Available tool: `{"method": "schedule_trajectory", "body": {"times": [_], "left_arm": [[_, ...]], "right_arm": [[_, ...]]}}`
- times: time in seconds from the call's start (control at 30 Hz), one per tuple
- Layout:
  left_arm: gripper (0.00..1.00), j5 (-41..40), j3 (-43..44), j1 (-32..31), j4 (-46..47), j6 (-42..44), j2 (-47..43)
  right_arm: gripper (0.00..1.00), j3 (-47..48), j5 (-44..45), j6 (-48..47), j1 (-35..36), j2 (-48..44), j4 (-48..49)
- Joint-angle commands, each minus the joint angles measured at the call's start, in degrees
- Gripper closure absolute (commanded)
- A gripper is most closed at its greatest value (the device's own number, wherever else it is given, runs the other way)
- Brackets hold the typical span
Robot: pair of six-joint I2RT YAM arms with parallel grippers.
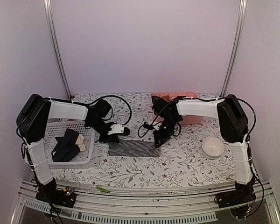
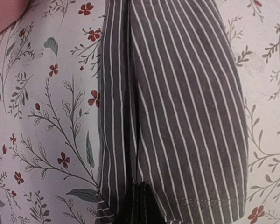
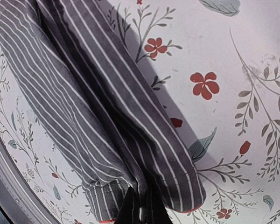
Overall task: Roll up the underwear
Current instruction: Fold the underwear at the center of the board.
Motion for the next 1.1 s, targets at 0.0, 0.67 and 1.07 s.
{"method": "schedule_trajectory", "body": {"times": [0.0, 0.67, 1.07], "left_arm": [[1.00, -0.1, 1.1, 1.1, 1.6, 0.5, 1.4], [1.00, 8.3, -10.5, -3.5, -4.9, 1.8, -9.9], [1.00, 8.0, -3.9, -1.5, -9.0, 2.0, -9.4]], "right_arm": [[1.00, 2.3, 3.4, 1.2, -0.4, 3.2, -1.5], [1.00, -18.0, -9.9, 10.2, 8.0, -5.3, 0.8], [1.00, -19.4, -11.7, 15.7, 8.9, -10.9, 1.8]]}}
